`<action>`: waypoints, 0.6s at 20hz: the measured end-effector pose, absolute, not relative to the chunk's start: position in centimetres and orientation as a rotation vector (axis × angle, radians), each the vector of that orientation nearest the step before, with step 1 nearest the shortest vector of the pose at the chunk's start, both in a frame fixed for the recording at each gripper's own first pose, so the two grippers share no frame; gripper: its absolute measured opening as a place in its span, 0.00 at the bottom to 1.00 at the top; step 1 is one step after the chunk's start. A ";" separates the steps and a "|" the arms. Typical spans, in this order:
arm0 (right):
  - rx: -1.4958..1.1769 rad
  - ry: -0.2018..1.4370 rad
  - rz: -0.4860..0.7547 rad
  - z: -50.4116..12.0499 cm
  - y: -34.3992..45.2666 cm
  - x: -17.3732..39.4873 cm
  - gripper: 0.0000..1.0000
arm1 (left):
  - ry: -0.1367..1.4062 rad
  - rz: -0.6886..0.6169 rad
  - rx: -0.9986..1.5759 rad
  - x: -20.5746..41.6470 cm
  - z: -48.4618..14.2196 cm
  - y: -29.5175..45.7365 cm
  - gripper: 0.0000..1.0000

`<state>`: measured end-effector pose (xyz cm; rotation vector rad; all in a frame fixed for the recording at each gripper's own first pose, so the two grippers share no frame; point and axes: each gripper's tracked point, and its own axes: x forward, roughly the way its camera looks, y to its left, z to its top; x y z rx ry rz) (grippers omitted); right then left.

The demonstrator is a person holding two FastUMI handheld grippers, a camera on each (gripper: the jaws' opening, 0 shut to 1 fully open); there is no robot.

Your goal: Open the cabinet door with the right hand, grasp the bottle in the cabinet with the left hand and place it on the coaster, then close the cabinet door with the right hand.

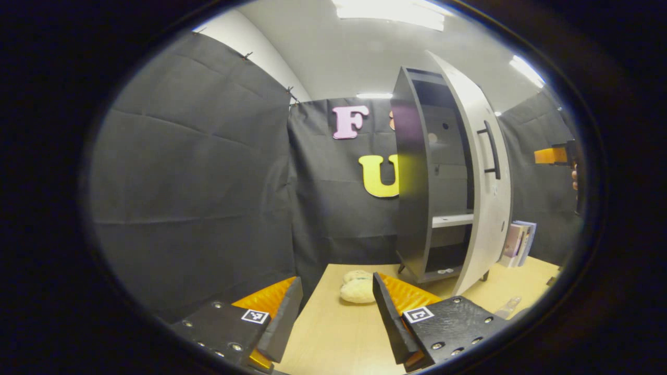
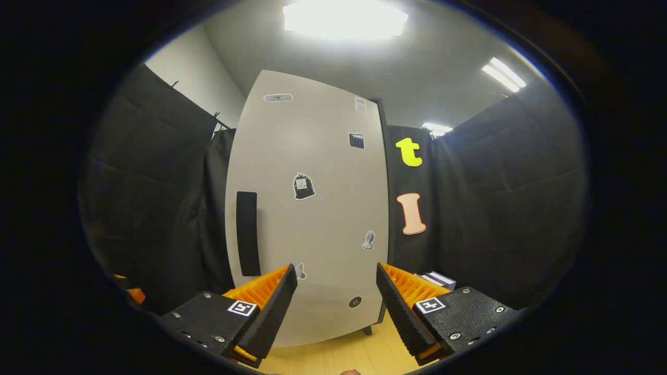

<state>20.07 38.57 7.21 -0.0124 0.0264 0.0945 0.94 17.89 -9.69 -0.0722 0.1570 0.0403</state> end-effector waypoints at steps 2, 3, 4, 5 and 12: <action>-0.020 0.013 0.108 7.2 37.9 19.9 0.94 | 0.142 0.035 -0.063 1.8 -9.1 16.0 0.82; -0.027 0.005 0.111 7.3 37.2 19.9 0.94 | 0.135 0.036 -0.059 2.2 -8.7 15.2 0.82; -0.033 0.005 0.116 7.3 36.5 19.7 0.94 | 0.136 0.039 -0.058 2.5 -8.5 14.4 0.77; -0.035 0.004 0.126 7.1 36.0 19.5 0.94 | 0.137 0.039 -0.063 2.7 -8.2 13.7 0.78; 0.000 0.013 0.151 6.1 31.1 19.5 0.94 | 0.108 -0.001 -0.064 2.9 -4.3 6.5 0.77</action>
